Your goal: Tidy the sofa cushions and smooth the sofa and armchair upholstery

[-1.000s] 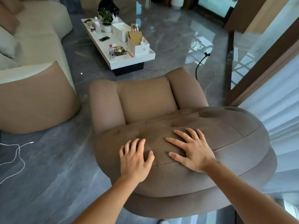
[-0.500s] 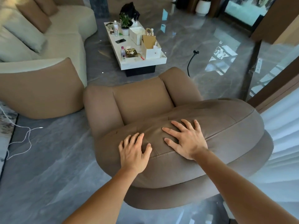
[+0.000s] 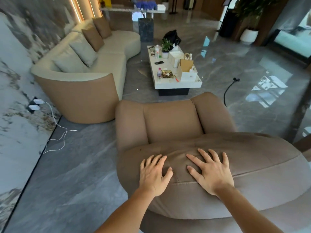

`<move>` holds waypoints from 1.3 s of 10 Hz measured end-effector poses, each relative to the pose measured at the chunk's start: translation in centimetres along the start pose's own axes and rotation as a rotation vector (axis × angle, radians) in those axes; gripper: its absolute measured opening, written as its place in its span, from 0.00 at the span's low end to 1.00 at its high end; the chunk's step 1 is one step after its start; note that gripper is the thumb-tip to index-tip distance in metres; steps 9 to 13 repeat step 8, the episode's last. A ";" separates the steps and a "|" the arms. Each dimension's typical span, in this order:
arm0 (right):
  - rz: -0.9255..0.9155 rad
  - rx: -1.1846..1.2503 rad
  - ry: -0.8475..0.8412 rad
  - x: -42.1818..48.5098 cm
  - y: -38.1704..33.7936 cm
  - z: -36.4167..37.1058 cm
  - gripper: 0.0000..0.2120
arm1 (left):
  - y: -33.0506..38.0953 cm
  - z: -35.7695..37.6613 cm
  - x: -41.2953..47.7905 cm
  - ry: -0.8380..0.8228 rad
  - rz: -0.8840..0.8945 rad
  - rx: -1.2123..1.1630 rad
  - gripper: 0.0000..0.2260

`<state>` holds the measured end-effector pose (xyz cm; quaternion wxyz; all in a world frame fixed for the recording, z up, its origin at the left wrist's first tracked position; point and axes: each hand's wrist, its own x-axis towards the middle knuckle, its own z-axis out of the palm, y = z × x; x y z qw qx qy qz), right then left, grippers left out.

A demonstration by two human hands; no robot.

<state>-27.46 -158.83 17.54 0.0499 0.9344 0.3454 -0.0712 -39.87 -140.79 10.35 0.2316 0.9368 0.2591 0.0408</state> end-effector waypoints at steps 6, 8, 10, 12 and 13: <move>0.089 0.036 -0.417 0.2 -4.6 -5.1 0.29 | -1.9 -11.1 -2.0 -0.441 -0.048 0.080 0.22; -0.063 0.104 -0.439 4.5 -11.2 -17.2 0.29 | -3.1 -24.8 1.0 -0.181 -0.038 0.262 0.19; -0.063 0.104 -0.439 4.5 -11.2 -17.2 0.29 | -3.1 -24.8 1.0 -0.181 -0.038 0.262 0.19; -0.063 0.104 -0.439 4.5 -11.2 -17.2 0.29 | -3.1 -24.8 1.0 -0.181 -0.038 0.262 0.19; -0.063 0.104 -0.439 4.5 -11.2 -17.2 0.29 | -3.1 -24.8 1.0 -0.181 -0.038 0.262 0.19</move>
